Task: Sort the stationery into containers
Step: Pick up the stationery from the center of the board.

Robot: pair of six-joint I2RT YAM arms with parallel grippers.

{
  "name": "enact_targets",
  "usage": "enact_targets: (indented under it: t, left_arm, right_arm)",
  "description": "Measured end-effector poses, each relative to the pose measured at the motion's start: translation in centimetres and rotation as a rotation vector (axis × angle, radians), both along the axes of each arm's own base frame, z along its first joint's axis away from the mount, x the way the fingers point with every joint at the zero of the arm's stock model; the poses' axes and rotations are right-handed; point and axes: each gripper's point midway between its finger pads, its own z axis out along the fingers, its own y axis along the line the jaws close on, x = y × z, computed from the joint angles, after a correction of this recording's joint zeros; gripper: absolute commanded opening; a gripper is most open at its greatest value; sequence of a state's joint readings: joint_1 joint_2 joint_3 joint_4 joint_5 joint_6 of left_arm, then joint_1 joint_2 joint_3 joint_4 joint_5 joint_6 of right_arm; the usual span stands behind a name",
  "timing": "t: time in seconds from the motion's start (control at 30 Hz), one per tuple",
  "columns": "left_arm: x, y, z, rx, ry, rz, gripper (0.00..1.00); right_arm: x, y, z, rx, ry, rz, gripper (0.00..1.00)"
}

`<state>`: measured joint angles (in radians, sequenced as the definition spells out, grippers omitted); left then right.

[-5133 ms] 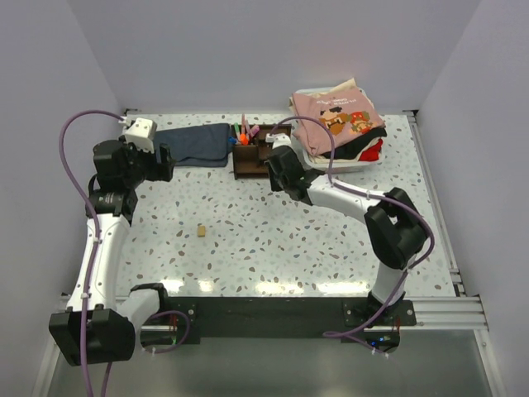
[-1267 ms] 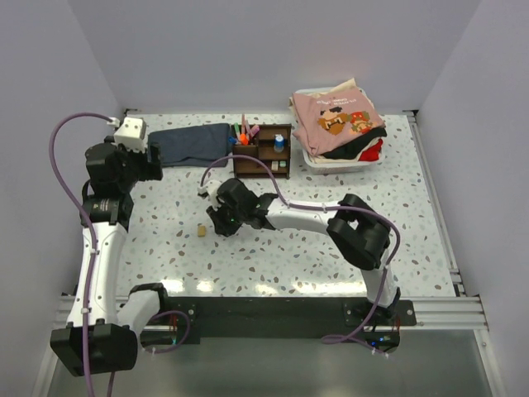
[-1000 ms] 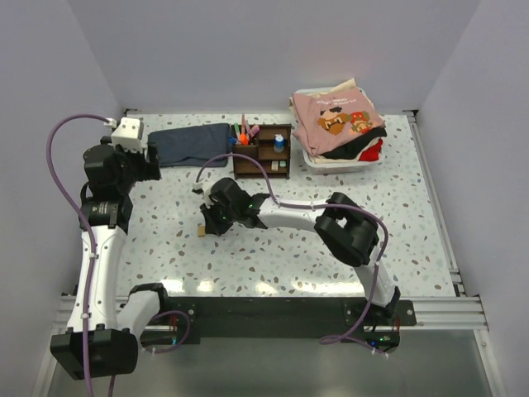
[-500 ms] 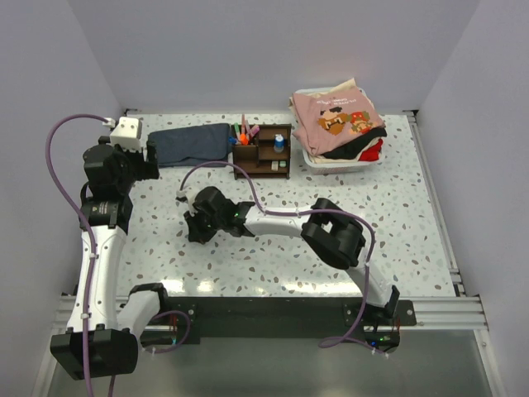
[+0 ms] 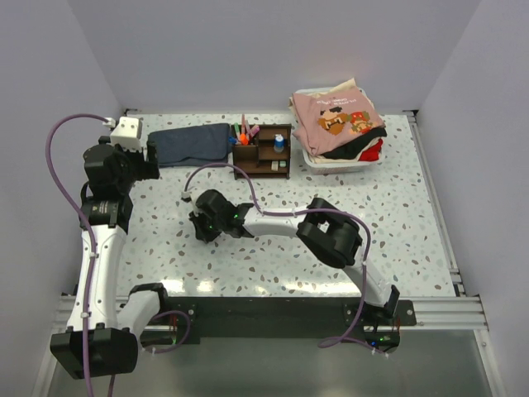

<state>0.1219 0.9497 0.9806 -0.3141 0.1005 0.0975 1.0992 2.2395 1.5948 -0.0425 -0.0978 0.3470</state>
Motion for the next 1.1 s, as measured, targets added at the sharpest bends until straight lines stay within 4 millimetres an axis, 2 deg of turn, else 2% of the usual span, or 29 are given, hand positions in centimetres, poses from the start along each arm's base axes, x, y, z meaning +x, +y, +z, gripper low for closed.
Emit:
enact_targets:
  t: [0.3, 0.47, 0.53, 0.63, 0.73, 1.1]
  left_arm:
    - [0.1, -0.3, 0.0, -0.007, -0.003, -0.013, 0.79]
    - [0.2, -0.5, -0.1, -0.016, -0.001, -0.024, 0.79]
    - [0.2, -0.6, -0.2, -0.018, 0.0, -0.027, 0.79]
    - [0.3, -0.7, -0.5, -0.022, 0.005, -0.036, 0.79]
    - [0.4, -0.9, -0.7, -0.027, 0.011, -0.044, 0.79]
    - [0.4, -0.9, -0.8, -0.029, 0.014, -0.047, 0.79]
  right_arm:
    - [1.8, -2.0, -0.7, -0.062, -0.076, -0.041, 0.01]
    - [2.9, -3.8, -0.6, -0.105, -0.118, -0.057, 0.24]
    - [3.2, -4.4, -0.6, -0.119, -0.127, -0.057, 0.29]
    - [3.1, -4.8, -0.6, -0.128, -0.133, -0.051, 0.49]
    - [3.0, -5.1, -0.4, -0.131, -0.135, -0.047, 0.57]
    - [3.1, -5.0, -0.3, -0.134, -0.137, -0.055, 0.57]
